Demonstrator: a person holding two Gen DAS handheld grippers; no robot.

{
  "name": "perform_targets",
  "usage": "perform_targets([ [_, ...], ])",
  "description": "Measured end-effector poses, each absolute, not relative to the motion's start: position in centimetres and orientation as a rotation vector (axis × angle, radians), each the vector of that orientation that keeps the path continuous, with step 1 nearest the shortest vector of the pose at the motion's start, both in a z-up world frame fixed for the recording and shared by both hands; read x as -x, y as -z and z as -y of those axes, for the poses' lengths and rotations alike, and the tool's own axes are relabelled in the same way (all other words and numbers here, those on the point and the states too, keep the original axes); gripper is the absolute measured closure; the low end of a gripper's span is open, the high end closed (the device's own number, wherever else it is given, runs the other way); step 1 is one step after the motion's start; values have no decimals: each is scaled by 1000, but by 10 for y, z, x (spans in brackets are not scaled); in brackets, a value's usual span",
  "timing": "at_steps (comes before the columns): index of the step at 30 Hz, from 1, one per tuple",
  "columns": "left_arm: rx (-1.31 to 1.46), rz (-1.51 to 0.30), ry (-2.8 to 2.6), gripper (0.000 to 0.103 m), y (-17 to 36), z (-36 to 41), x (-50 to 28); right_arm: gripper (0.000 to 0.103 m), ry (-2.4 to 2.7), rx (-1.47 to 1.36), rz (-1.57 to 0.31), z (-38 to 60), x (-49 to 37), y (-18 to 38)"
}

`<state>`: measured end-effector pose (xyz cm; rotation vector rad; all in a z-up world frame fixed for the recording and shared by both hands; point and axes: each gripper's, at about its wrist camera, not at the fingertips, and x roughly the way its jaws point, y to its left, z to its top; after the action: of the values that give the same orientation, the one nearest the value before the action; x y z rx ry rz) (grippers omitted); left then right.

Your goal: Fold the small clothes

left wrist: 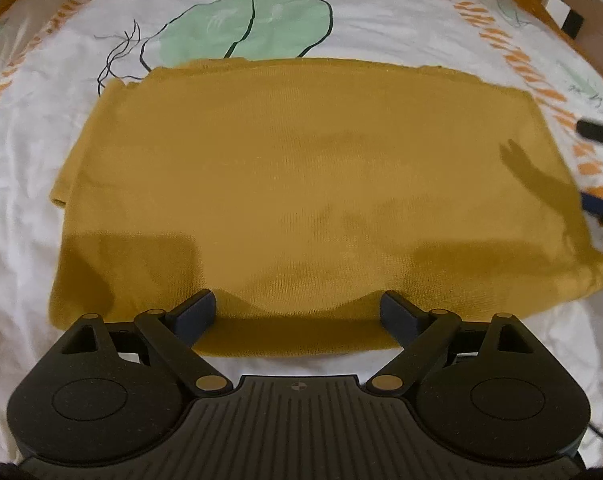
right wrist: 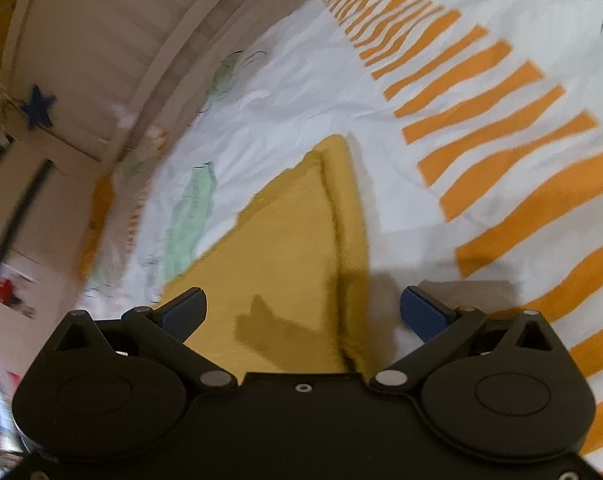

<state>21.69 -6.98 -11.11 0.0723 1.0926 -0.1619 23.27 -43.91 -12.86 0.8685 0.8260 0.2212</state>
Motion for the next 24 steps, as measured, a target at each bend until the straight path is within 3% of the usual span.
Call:
perform_targets([
  [10,-14,-1082,176,15,95,64,-224,0,-287,-991,-838,443,-240,141],
  [17,81,-1015,140,15,66,67,-283,0,-278,-967,-845,441,-239,141],
  [24,184,-1124,138,15,93,83,-338,0,-281,-979,-845,442,-239,142],
])
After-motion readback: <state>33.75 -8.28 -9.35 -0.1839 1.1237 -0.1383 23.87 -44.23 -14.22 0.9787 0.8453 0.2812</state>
